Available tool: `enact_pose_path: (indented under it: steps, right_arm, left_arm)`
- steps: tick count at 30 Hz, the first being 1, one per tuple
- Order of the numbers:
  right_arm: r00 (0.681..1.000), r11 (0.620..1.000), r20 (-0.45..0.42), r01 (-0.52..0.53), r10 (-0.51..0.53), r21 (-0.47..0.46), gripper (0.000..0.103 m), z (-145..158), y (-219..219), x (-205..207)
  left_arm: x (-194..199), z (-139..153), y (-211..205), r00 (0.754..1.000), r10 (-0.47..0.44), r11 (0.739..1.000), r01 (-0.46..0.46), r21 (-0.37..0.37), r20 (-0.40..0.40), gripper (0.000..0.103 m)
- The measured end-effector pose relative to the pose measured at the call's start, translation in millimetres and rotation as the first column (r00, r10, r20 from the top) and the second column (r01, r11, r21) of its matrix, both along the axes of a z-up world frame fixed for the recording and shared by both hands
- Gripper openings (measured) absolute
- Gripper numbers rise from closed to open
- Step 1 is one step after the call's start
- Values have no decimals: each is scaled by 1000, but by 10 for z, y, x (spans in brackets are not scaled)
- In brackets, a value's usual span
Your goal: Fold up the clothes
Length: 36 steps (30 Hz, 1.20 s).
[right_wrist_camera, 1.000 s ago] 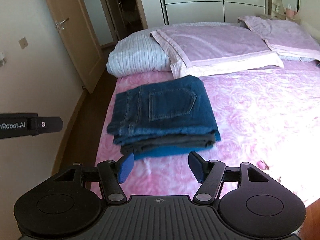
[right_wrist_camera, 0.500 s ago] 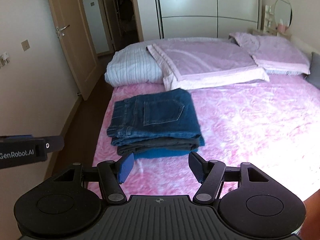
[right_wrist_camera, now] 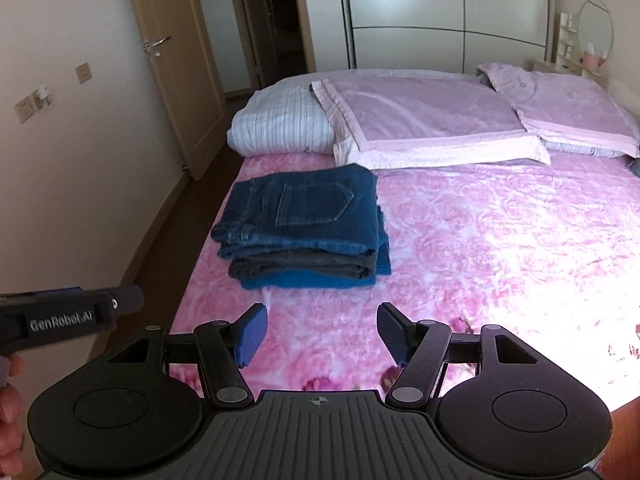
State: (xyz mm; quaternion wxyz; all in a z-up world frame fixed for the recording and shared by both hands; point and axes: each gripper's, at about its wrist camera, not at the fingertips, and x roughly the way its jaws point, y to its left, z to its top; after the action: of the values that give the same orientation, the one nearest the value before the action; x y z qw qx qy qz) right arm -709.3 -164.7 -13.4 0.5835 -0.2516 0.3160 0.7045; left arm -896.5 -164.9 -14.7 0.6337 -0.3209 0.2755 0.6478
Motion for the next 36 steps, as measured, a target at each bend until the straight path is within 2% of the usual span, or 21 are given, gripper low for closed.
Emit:
enact_pose_path:
  steps: [12, 29, 36]
  right_arm:
    - [998, 996, -23, -66, 64, -64, 64, -179, -535, 316]
    - [996, 991, -5, -91, 91, -102, 64, -239, -847, 304]
    - [996, 989, 2, -88, 89, -121, 64, -305, -818, 246]
  left_arm:
    - [356, -103, -658, 999, 39, 998, -40, -47, -19, 64]
    - [336, -90, -992, 999, 49, 998, -49, -45, -5, 63]
    - [327, -114, -960, 999, 40, 998, -41, -53, -13, 63]
